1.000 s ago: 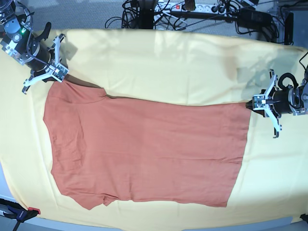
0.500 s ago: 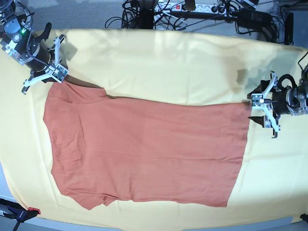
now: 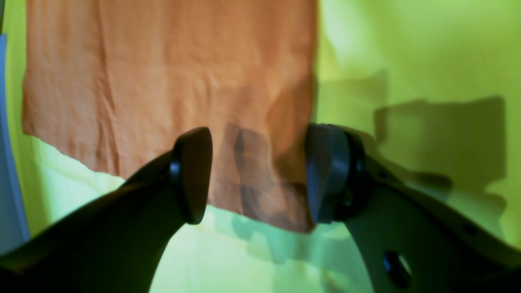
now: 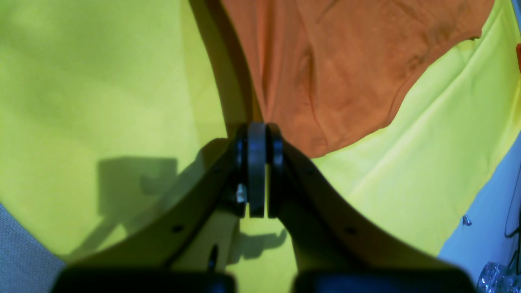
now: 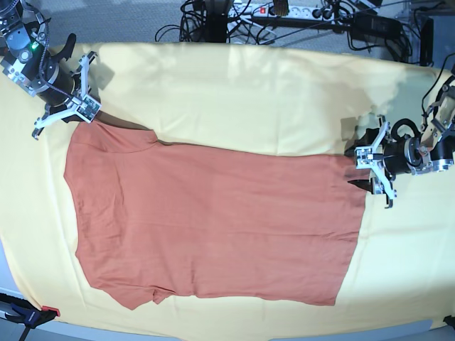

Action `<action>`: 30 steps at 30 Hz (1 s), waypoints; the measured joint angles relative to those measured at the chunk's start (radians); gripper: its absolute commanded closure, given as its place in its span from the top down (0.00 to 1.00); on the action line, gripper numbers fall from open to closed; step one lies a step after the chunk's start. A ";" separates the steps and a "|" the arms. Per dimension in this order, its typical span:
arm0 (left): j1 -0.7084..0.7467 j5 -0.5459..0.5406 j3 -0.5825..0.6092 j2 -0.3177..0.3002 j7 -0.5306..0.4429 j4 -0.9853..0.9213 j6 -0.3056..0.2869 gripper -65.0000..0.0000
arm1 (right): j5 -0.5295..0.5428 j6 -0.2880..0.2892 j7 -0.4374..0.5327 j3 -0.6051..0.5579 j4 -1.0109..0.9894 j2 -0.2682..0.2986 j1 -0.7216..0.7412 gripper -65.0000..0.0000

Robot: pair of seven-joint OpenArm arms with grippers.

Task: Fold the T-shirt properly
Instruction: 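Drag the shirt toward the robot base with both grippers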

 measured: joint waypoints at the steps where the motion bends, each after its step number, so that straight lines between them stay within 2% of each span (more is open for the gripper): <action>1: 0.000 0.009 0.000 0.003 -0.005 0.000 0.002 0.57 | 0.000 0.000 0.000 0.000 0.000 0.000 0.000 0.00; 3: 0.000 0.017 0.000 0.008 -0.005 0.000 0.001 0.53 | 0.000 0.000 0.000 0.000 0.000 0.000 0.000 0.00; 4: 0.000 0.020 0.000 0.011 -0.005 0.000 0.000 0.44 | 0.000 0.000 0.000 0.000 0.000 0.000 0.000 0.00; 7: 0.003 0.040 0.002 0.019 0.007 0.000 -0.001 0.01 | 0.000 0.000 0.000 0.000 0.000 0.000 0.000 0.00; 14: -0.009 0.036 0.002 0.014 0.062 0.005 -0.002 0.00 | 0.000 0.000 0.016 0.000 0.000 0.000 0.000 0.00; 17: -0.024 0.047 0.009 -0.019 0.079 0.048 -0.019 0.00 | 0.000 0.000 0.016 0.000 0.000 0.000 0.000 0.00; 25: -0.040 -0.010 0.009 -0.131 0.086 0.192 -0.031 0.00 | 0.000 0.000 0.018 0.000 0.000 0.000 0.000 0.00; 28: -0.037 -0.032 0.009 -0.154 0.089 0.217 -0.032 0.00 | 0.000 0.000 -0.028 0.000 0.000 0.000 0.000 0.00; 30: -0.036 -0.063 0.009 -0.169 0.090 0.232 -0.032 0.00 | 0.001 0.025 -0.081 0.000 0.002 0.000 0.000 0.00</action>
